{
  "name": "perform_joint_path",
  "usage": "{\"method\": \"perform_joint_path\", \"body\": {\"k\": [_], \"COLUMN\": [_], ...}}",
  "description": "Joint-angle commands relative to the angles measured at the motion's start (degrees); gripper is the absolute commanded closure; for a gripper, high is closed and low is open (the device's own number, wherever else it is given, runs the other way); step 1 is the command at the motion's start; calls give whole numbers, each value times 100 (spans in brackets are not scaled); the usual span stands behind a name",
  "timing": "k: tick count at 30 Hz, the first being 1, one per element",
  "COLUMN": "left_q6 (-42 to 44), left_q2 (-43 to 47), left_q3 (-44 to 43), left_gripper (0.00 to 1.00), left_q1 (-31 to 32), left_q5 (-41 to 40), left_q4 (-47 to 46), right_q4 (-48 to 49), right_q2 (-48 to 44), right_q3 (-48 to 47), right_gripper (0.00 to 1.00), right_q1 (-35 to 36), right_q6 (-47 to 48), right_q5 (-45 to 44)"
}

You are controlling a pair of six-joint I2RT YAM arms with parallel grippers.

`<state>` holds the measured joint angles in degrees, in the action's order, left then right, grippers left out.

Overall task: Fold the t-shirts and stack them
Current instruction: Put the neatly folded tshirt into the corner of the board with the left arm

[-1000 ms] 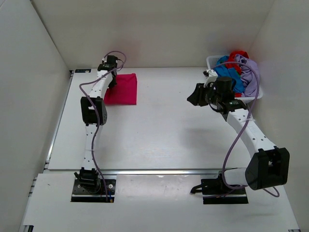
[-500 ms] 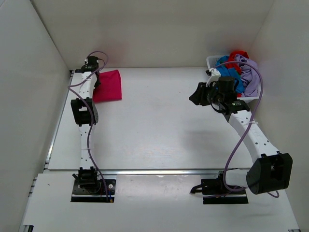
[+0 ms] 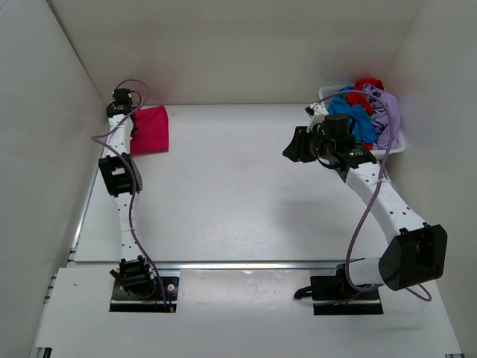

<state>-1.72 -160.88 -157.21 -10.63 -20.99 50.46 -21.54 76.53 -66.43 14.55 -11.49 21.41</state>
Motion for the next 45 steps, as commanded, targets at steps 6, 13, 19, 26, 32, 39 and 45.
{"method": "perform_joint_path", "body": {"k": [6, 13, 19, 26, 32, 39, 45], "left_q6": [523, 558, 330, 259, 242, 242, -12], "left_q2": [-128, -242, -164, 451, 1856, 4771, 7349], "left_q3": [-477, -531, -548, -539, 178, 3312, 6094], "left_gripper": [85, 57, 31, 24, 24, 24, 21], "left_q1": [-62, -149, -308, -378, -448, -159, 825], "left_q5": [24, -230, -344, -450, 647, 1886, 1774], "left_q4": [-625, -879, -854, -608, -115, -343, -449], "right_q4": [-263, -430, -474, -509, -254, -1385, -2011], "right_q2": [301, 397, 424, 222, -331, -114, 309], "right_q3": [-668, -880, -941, -881, -231, -422, -625], "right_gripper": [68, 68, 65, 17, 1, 1, 1], "right_q1": [320, 417, 479, 602, 409, 85, -408], "right_q6": [-117, -73, -56, -143, -390, 252, 208], "right_q5": [-145, -339, -462, -919, -1208, -1719, -1974]}}
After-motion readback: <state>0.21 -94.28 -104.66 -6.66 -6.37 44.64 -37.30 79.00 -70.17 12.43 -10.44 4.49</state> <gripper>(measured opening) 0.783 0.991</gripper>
